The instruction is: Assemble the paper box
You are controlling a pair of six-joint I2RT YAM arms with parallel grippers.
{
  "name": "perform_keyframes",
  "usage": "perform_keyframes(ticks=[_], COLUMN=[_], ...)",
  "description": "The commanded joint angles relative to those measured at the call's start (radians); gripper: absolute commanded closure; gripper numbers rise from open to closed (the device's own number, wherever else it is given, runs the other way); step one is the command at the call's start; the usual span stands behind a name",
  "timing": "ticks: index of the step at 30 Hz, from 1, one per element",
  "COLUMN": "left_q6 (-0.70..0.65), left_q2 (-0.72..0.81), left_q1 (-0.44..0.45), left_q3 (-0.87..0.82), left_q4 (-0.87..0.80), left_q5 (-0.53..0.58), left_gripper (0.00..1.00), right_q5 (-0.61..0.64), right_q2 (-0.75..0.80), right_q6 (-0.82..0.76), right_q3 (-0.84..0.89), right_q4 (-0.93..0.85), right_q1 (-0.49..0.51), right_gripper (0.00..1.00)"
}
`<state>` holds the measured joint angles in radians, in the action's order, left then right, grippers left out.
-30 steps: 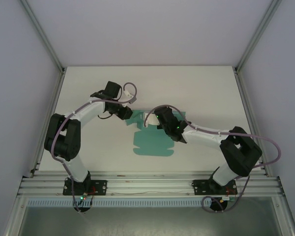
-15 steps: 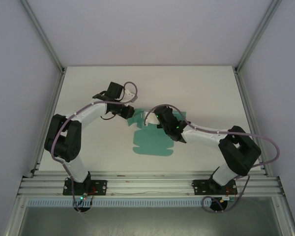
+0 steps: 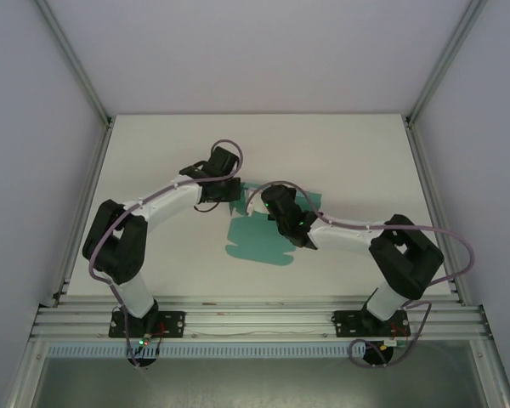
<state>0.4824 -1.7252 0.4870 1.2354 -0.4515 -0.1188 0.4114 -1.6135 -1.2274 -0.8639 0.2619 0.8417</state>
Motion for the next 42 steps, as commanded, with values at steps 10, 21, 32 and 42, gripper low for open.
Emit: perform_keyframes(ticks=[10,21,32,42], left_q6=[0.286,0.095,0.044,-0.080], left_q2=[0.034,0.262,0.242,0.103], left_q1=[0.041,-0.078,-0.346,-0.345], left_q3=[-0.026,-0.198,-0.309,-0.368], left_q4=[0.211,0.184,0.317,0.615], left_q5=[0.009,0.011,-0.093,-0.451], left_gripper=[1.00,0.09,0.00,0.14], right_q5=[-0.006,-0.107,-0.145,-0.150], right_q2=[-0.031,0.031,-0.008,-0.037], right_q6=[0.052,-0.009,-0.162,-0.172], right_q3=[0.049,0.103,0.133,0.082], right_q4=[0.161,0.135,0.419,0.348], right_q1=[0.038,-0.051,-0.056,-0.070], right_gripper=[1.00,1.00,1.00,1.00])
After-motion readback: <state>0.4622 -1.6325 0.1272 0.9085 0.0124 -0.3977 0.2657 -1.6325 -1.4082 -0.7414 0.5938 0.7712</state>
